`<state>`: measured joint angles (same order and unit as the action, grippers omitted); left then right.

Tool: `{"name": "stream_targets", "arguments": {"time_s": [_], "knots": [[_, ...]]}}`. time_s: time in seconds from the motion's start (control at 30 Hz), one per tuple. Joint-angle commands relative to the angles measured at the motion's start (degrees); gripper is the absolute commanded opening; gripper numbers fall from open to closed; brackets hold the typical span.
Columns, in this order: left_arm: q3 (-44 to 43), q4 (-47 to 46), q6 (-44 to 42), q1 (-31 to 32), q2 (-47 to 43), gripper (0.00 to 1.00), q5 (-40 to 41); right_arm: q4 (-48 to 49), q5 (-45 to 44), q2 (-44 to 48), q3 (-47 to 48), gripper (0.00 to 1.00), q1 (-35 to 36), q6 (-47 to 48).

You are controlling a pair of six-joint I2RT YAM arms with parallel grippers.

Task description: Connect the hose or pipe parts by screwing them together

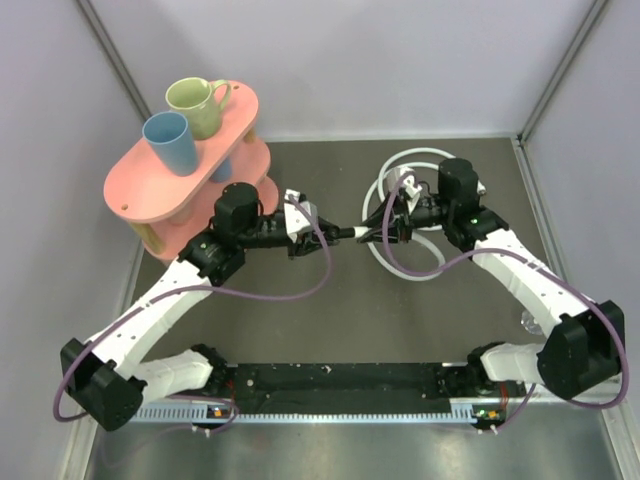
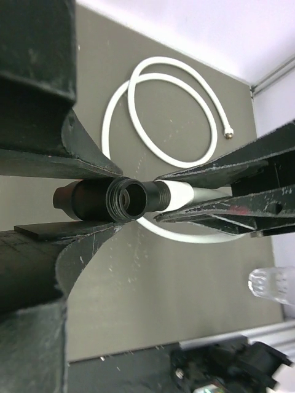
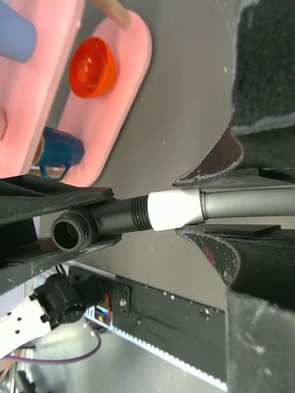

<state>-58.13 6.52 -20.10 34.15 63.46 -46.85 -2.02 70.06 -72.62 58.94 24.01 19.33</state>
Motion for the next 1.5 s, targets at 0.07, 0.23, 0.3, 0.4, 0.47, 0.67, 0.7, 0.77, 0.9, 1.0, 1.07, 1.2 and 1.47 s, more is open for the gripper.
{"name": "stream_targets", "arguments": {"time_s": [0.07,0.23,0.3,0.4,0.47,0.67,0.7,0.77,0.9,1.0,1.07,1.2,1.47], "knots": [[2.66,3.86,-15.5,3.29,-1.05,0.0,3.86,4.4,-0.8,0.63,4.52,0.0,-0.28,-10.01],[4.07,-2.99,-4.01,3.12,-1.85,0.0,9.75,3.43,-7.12,5.63,0.23,0.43,-0.19,-7.22],[4.25,-4.76,4.77,2.68,-2.03,0.0,10.72,4.21,-14.38,10.97,-4.24,0.62,-0.19,-2.65],[2.68,-5.65,19.8,1.36,-1.41,0.0,10.82,8.77,-21.6,16.44,-10.74,0.71,-0.19,3.07],[-1.01,-2.68,33.1,0.48,0.25,0.0,11.51,10.89,-22.34,20.49,-13.14,0.73,-0.28,7.09],[-11.66,8.51,56.86,-2.07,4.56,0.0,6.09,18.36,-24.26,28.31,-18.59,0.74,2.26,18.08],[-11.31,5.72,60.4,-2.51,4.39,0.0,4.42,21.07,-28.88,28.93,-19.99,0.73,3.23,19.67],[-8.68,1.23,71.3,-3.65,3.34,0.0,1.07,24.07,-33.83,30.16,-22.53,0.73,6.99,24.84],[-3.14,-12.46,87.13,-5.15,2.46,0.0,-3.77,26.99,-43.85,29.64,-23.08,0.72,13.59,32.68],[0.02,-16.7,96.1,-5.59,2.37,0.0,-5.27,26.63,-47.28,28.15,-22.38,0.71,16.85,37.26],[2.14,-21.37,101.12,-5.76,2.1,0.0,-5.62,25.93,-48.26,27.18,-21.59,0.69,17.99,39.72],[2.49,-22.17,103.33,-5.85,2.11,0.0,-5.53,23.91,-50.29,24.72,-20.18,0.64,20.46,41.93],[2.05,-22.69,104.73,-6.47,2.46,0.0,-6.15,22.67,-51.95,23.05,-20.44,0.61,21.78,42.8]]}}
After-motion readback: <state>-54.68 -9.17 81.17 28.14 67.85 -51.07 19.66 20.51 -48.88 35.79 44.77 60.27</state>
